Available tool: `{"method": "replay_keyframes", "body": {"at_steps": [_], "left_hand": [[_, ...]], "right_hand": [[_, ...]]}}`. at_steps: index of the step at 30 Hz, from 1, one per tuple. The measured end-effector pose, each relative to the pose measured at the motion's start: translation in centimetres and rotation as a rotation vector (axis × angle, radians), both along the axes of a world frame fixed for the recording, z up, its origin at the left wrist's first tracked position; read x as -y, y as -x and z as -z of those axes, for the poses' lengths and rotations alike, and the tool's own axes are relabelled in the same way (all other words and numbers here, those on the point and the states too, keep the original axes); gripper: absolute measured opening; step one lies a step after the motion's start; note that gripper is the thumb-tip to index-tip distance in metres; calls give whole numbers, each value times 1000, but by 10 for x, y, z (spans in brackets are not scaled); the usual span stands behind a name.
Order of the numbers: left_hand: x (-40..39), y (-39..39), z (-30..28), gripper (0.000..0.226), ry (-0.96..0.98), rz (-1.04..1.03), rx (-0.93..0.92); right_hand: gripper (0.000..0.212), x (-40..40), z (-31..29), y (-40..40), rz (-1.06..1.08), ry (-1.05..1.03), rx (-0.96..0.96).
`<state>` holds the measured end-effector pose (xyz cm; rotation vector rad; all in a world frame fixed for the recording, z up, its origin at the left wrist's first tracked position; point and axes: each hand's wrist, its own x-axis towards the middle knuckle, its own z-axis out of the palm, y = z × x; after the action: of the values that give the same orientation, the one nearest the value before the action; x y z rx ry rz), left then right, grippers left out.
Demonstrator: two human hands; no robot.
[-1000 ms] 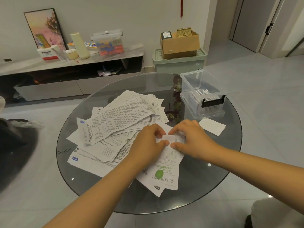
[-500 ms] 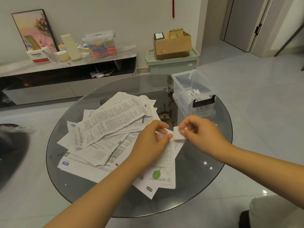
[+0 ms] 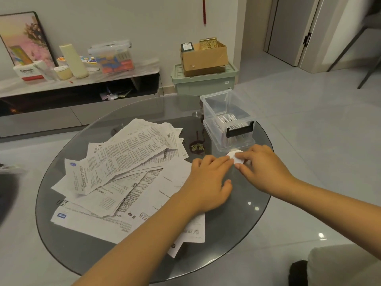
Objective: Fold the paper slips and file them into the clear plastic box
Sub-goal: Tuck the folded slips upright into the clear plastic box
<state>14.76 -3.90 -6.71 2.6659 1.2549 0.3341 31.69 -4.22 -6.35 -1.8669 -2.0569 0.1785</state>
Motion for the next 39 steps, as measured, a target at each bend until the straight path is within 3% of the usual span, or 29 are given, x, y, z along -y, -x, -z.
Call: {"method": "replay_keyframes", "body": {"at_steps": [8,16,26,31,39], "left_hand": [[-8,-8,-7,54,5,-36,131],[-8,-3,-6,49,101,-63,269],[-8,-1,-4,45,113,-48,188],[4,7,-11,44,145,-21,215],[21,44,-20,36,-20,-102,139]], "right_hand": [[19,-8,11,-10,-111,-206,109],[29,-16,8,-10,-66,-155,4],[19,-7,14,-7,-136,-250,156],[24,2,10,-4,-142,-327,121],[18,25,0,27,-305,-368,81]]}}
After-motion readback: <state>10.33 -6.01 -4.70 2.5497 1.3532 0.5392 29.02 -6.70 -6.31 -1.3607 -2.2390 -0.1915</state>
